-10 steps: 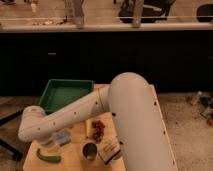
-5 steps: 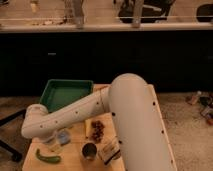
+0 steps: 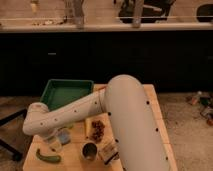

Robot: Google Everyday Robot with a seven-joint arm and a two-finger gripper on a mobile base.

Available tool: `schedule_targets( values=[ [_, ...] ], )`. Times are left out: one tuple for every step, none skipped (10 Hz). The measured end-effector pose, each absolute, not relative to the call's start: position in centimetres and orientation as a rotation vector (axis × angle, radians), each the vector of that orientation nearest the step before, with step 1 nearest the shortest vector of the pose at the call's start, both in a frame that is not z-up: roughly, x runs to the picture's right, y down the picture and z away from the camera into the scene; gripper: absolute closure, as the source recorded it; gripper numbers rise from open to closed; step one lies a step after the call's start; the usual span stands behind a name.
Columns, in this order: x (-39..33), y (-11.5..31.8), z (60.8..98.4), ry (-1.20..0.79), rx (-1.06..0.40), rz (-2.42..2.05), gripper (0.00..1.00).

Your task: Wipe table surface with sponge

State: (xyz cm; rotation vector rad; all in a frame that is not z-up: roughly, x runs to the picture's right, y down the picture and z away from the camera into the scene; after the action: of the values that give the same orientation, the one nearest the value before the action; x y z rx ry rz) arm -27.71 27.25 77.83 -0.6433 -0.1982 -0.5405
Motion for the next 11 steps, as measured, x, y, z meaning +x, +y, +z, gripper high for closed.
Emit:
schedule_targets(
  values=[
    [-27.7,27.4,78.1,-0.201,-0.649,-0.54,0.2],
    [-27.6,27.6,78.3,-0.203,-0.653,-0.541,0.2],
    [-27.3,27.7,78.5,-0.204,-0.656,-0.54,0.2],
    [-27.1,27.9,78.6,-0.203,-0.657,-0.538,0.2],
    [-26.8,28.0,78.7,-0.203,-0.66,-0.538,0.2],
    [-26.6,28.2,78.7,-0.206,-0.66,-0.536,0.2],
    [-26.2,28.4,78.9,-0.206,-0.661,-0.537,0.2],
    [-26.1,28.7,78.9,-0.208,-0.658,-0.541,0.24],
    [-26.0,28.8,79.0,-0.21,-0.653,-0.541,0.31],
    [-25.9,29.0,79.0,-0.211,-0.646,-0.544,0.41],
    [-25.7,29.4,79.0,-0.213,-0.645,-0.548,0.52]
  ],
)
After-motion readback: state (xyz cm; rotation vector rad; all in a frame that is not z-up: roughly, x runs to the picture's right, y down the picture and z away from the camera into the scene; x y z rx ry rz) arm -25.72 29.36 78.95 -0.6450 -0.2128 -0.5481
